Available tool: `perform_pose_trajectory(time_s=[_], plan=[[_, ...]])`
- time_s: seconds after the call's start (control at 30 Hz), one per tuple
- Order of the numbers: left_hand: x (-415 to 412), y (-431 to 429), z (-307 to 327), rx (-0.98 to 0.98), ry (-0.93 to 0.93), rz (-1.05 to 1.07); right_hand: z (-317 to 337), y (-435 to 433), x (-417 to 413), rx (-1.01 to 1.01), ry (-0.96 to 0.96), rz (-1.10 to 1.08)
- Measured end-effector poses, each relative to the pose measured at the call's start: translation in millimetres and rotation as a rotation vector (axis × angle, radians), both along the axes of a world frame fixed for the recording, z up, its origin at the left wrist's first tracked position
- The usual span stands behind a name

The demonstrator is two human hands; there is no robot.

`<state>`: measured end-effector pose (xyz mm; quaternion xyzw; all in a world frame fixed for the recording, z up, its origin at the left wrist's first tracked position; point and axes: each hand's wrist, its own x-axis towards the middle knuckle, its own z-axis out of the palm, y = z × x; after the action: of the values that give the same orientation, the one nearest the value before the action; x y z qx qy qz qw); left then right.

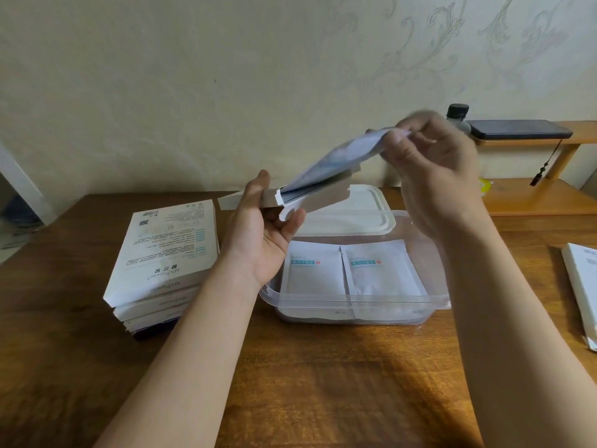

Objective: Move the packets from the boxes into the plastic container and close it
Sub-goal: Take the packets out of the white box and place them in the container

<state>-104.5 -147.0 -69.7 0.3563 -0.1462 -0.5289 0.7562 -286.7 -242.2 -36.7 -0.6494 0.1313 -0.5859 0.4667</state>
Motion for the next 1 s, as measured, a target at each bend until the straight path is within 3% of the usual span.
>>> perform_pose_trajectory(time_s=[0.13, 0.23, 0.37, 0.5, 0.67, 0.87, 1.0], plan=[[-2, -1, 0, 0.003, -0.045, -0.021, 6, -1, 1, 0.228, -0.33, -0.114], [-4, -2, -1, -0.004, -0.088, 0.0, 4, -6, -1, 0.325, -0.317, -0.375], [-6, -3, -2, -0.018, -0.062, 0.096, -6, -12, 1, 0.425, -0.048, -0.578], [-7, -2, -2, -0.03, -0.045, 0.155, -23, -15, 9, 0.489, 0.385, -0.63], [-8, -1, -2, -0.028, -0.056, 0.155, -32, 2, 26, 0.542, 0.745, -0.475], [-8, -1, -3, -0.03, -0.067, 0.149, -35, 14, 34, 0.503, 0.988, -0.255], [-8, -1, -2, -0.032, -0.078, 0.134, -28, 17, 24, 0.282, 1.309, -0.171]])
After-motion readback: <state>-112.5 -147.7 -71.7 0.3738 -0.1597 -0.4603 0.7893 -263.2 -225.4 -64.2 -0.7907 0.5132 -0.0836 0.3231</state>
